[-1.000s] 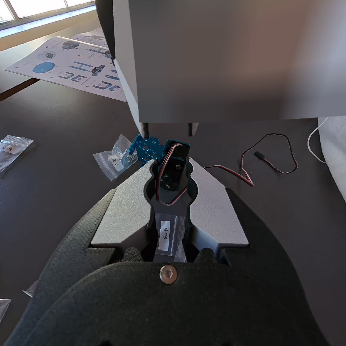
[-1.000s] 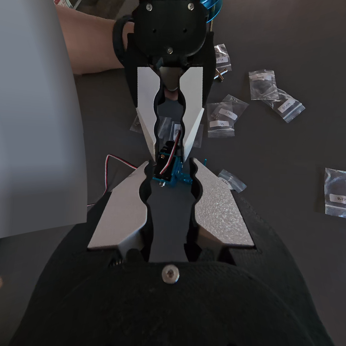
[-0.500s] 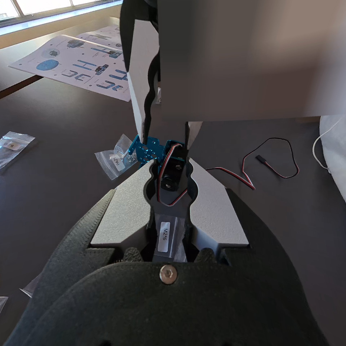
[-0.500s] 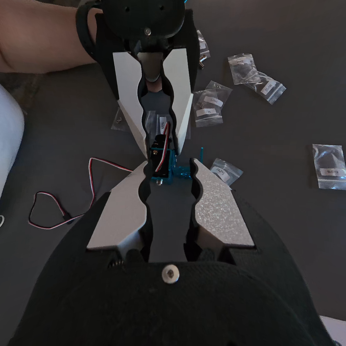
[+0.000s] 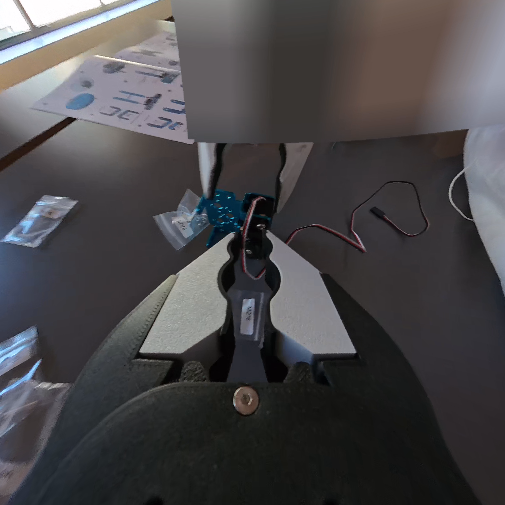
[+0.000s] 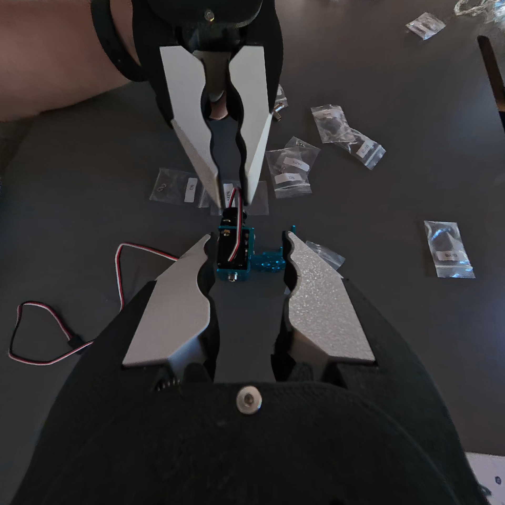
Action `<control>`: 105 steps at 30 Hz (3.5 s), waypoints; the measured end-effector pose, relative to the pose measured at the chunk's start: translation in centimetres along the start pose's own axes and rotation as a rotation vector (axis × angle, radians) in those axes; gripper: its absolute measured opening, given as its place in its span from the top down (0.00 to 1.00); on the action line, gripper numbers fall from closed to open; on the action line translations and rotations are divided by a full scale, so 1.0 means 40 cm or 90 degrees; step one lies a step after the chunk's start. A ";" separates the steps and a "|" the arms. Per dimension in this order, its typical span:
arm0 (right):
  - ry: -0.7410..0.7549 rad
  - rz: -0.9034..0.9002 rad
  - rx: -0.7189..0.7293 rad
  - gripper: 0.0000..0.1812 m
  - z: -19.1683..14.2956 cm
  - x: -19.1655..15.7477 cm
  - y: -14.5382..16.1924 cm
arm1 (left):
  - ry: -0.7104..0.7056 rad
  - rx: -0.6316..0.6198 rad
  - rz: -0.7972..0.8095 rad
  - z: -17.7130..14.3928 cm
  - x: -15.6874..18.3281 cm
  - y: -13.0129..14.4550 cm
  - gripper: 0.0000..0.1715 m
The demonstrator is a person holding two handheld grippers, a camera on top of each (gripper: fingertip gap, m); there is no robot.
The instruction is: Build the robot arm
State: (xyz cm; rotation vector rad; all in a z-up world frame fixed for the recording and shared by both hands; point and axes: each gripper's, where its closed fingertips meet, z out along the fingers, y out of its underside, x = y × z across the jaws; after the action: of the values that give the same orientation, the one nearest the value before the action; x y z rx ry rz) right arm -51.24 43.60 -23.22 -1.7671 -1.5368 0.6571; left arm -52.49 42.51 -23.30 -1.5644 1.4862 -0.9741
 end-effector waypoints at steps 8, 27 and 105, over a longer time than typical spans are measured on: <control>0.005 0.010 0.011 0.76 -0.003 -0.021 0.006 | 0.023 0.026 -0.044 0.009 -0.022 0.011 0.91; -0.037 0.027 0.018 0.82 0.004 -0.027 0.021 | 0.076 0.032 -0.060 0.024 0.004 0.007 0.86; -0.119 0.116 0.116 0.88 -0.009 -0.049 0.016 | 0.038 0.001 0.018 0.073 0.031 0.010 0.83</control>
State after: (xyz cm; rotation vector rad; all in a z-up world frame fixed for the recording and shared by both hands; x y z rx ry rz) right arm -50.89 41.56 -23.61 -1.7584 -1.3955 1.0448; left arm -49.97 41.30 -24.86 -1.5210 1.5437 -1.0128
